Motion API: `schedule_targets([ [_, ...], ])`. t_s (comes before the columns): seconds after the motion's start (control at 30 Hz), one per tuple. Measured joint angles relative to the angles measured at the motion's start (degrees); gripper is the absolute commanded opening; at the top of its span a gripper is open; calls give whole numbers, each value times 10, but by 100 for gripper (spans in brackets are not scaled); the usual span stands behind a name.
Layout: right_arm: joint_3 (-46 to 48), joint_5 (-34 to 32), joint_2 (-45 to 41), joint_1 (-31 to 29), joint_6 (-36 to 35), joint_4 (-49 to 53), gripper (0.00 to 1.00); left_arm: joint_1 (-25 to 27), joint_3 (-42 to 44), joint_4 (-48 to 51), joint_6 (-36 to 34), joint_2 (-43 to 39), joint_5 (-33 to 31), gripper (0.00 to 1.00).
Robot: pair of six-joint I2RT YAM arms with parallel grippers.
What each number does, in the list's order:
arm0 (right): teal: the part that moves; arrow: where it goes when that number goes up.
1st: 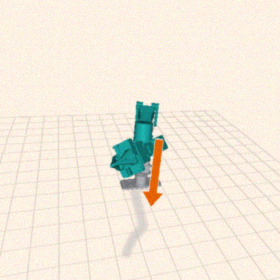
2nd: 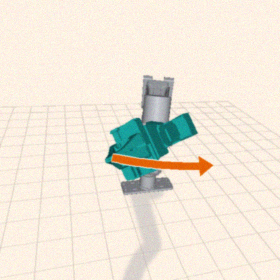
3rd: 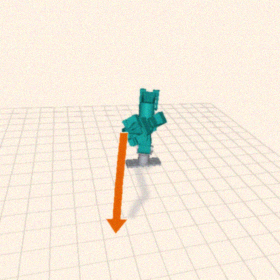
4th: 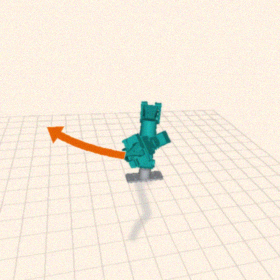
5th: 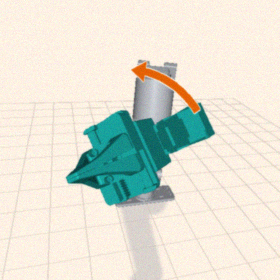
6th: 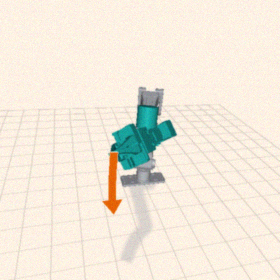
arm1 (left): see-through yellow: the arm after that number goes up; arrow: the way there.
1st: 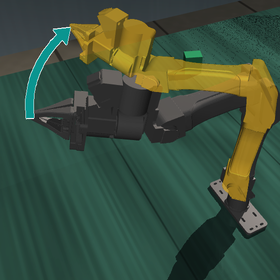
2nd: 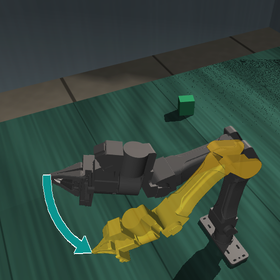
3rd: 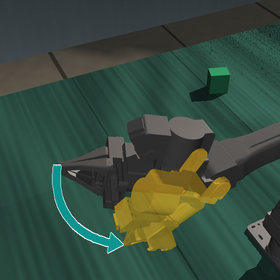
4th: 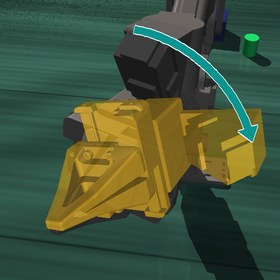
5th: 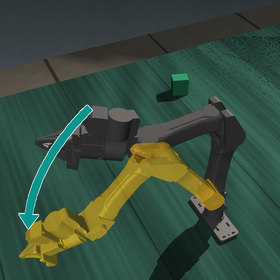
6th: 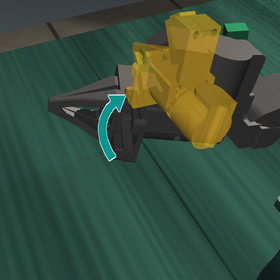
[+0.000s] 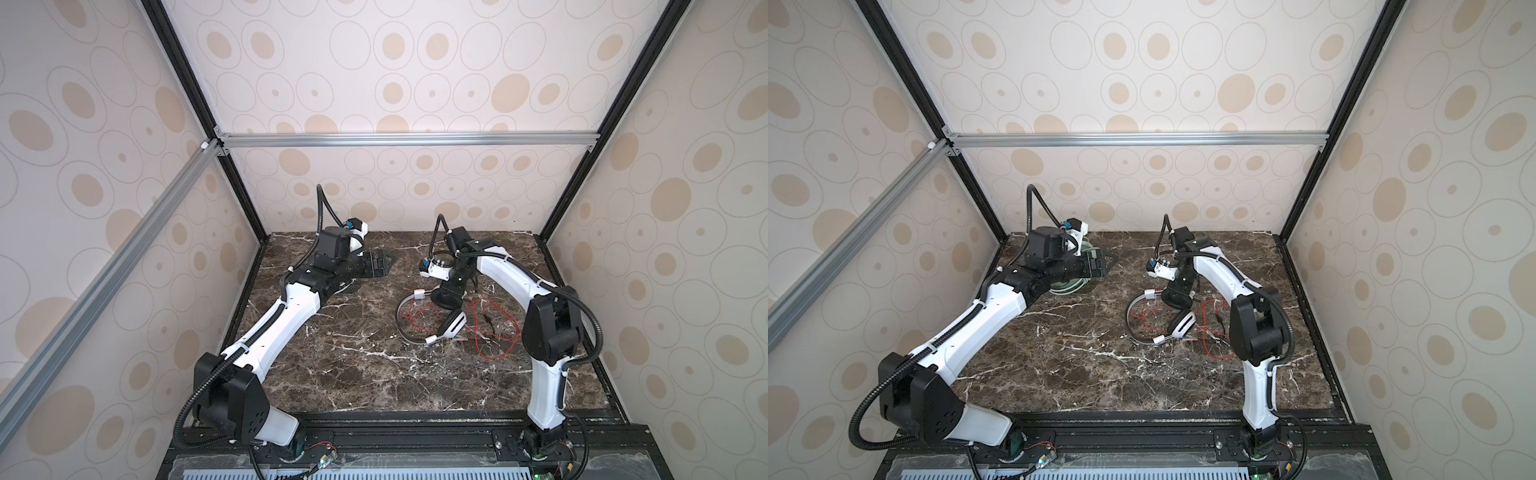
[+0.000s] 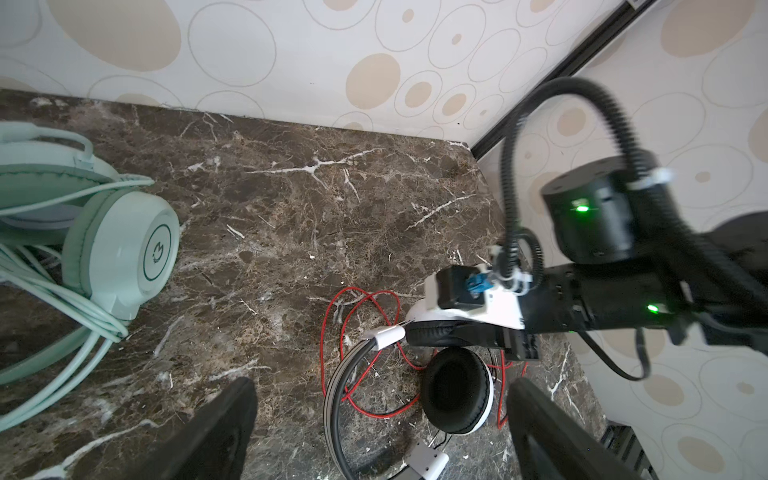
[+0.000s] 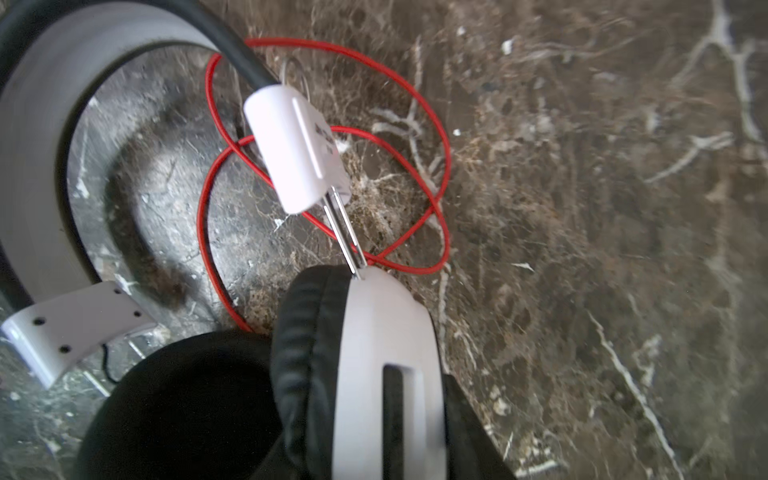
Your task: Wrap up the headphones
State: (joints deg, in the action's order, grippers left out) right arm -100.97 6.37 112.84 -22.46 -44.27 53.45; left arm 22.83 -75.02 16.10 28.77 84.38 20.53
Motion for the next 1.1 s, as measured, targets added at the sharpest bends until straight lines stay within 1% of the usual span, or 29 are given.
schedule_targets([
  [0.1, 13, -20, -42, -10, 41, -19, 45, 5, -8, 18, 14, 25, -29, 87],
  [0.2, 13, -41, -52, -19, 75, -27, 47, 11, -14, 33, 28, 58, -46, 89],
  [0.3, -4, -58, -35, -20, 99, -14, 47, 19, -14, 49, 37, 81, -57, 89],
  [0.43, -75, -65, 19, -13, 118, 17, 47, 46, -19, 67, 38, 103, -76, 89],
  [0.6, -163, -52, 70, -4, 138, 49, 46, 84, -47, 86, 36, 150, -98, 89],
  [0.77, -230, -29, 96, 0, 149, 83, 45, 101, -49, 102, 34, 192, -121, 89],
  [0.97, -241, -5, 96, 0, 155, 96, 44, 103, -57, 127, 34, 231, -154, 88],
  [1.07, -239, 5, 96, 0, 158, 97, 44, 103, -65, 136, 34, 242, -170, 86],
  [1.1, -236, 8, 96, 0, 159, 95, 44, 103, -66, 137, 34, 242, -174, 84],
])
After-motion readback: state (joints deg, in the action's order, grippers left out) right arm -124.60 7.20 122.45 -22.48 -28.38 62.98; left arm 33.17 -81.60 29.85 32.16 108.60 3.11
